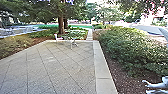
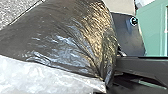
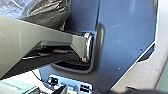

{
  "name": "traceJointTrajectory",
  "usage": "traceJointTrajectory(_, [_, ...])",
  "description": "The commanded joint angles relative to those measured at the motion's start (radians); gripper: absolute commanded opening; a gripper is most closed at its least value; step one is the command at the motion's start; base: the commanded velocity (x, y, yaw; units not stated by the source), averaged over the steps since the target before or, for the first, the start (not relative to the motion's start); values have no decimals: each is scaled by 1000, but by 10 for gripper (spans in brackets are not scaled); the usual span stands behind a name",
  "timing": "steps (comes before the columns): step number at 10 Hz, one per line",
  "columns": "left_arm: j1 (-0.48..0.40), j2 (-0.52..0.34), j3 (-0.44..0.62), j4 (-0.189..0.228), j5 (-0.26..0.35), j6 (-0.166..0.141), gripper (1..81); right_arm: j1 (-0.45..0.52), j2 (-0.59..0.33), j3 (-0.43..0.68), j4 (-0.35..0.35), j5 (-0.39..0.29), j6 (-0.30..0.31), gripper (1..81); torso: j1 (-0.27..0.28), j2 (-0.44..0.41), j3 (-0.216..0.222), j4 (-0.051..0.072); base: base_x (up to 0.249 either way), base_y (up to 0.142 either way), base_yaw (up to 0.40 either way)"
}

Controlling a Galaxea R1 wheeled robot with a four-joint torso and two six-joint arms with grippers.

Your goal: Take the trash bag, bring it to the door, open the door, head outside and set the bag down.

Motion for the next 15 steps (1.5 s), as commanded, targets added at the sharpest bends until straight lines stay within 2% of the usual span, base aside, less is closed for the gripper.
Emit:
traceJointTrajectory(1, [-41, 14, -5, -3, 66, 5, 10, 34, 14, 7, -2, -54, 2, 811, 0, 0, -21, 94, 0, 0, 0])
traceJointTrajectory(2, [-41, 16, -6, -3, 66, 5, 10, 33, 11, 7, -2, -54, 2, 811, 0, 0, -24, 124, 0, 0, 0])
traceJointTrajectory(3, [-41, 17, -6, -3, 66, 5, 10, 31, 11, 6, -2, -54, 2, 811, 0, 0, -28, 162, 0, 0, 0])
traceJointTrajectory(5, [-41, 19, -6, -5, 66, 4, 10, 30, 9, 5, -4, -54, 0, 811, 0, 0, -36, 231, 0, 0, 0])
traceJointTrajectory(6, [-41, 21, -5, -7, 66, 4, 10, 30, 9, 5, -4, -54, 0, 811, 0, 0, -60, 357, 0, 0, 0])
traceJointTrajectory(7, [-41, 21, -6, -7, 66, 4, 10, 30, 9, 5, -5, -54, 0, 811, 0, 0, -44, 299, 0, 0, 0])
traceJointTrajectory(8, [-41, 21, -5, -8, 66, 4, 10, 30, 9, 5, -7, -54, -1, 811, 0, 0, -48, 331, 0, 0, 0])
traceJointTrajectory(9, [-41, 16, -5, -10, 66, -1, 10, 33, 9, 7, -10, -54, 0, 811, 0, 0, -32, 272, 0, 0, 0])
traceJointTrajectory(10, [-43, 14, 4, -10, 60, -4, 10, 31, 9, 7, -13, -54, -1, 811, 0, 0, -35, 298, 0, 0, 0])
traceJointTrajectory(11, [-46, 7, 23, -11, 40, -4, 10, 28, 9, 8, -16, -54, -1, 811, 0, 0, -99, 317, 0, 0, 0])
traceJointTrajectory(12, [-52, -19, 63, -16, 28, -5, 10, 27, 9, 10, -28, -54, -1, 811, 0, 0, -131, 322, 0, 0, 0])
traceJointTrajectory(13, [-69, -62, 125, -20, 28, -10, 10, 27, 9, 10, -28, -54, -1, 811, 0, 0, -148, 322, 0, 0, 0])
traceJointTrajectory(15, [-119, -156, 259, -49, 29, -39, 10, 27, 11, 12, -28, -54, -1, 811, 0, 0, -208, 322, 0, 0, 0])
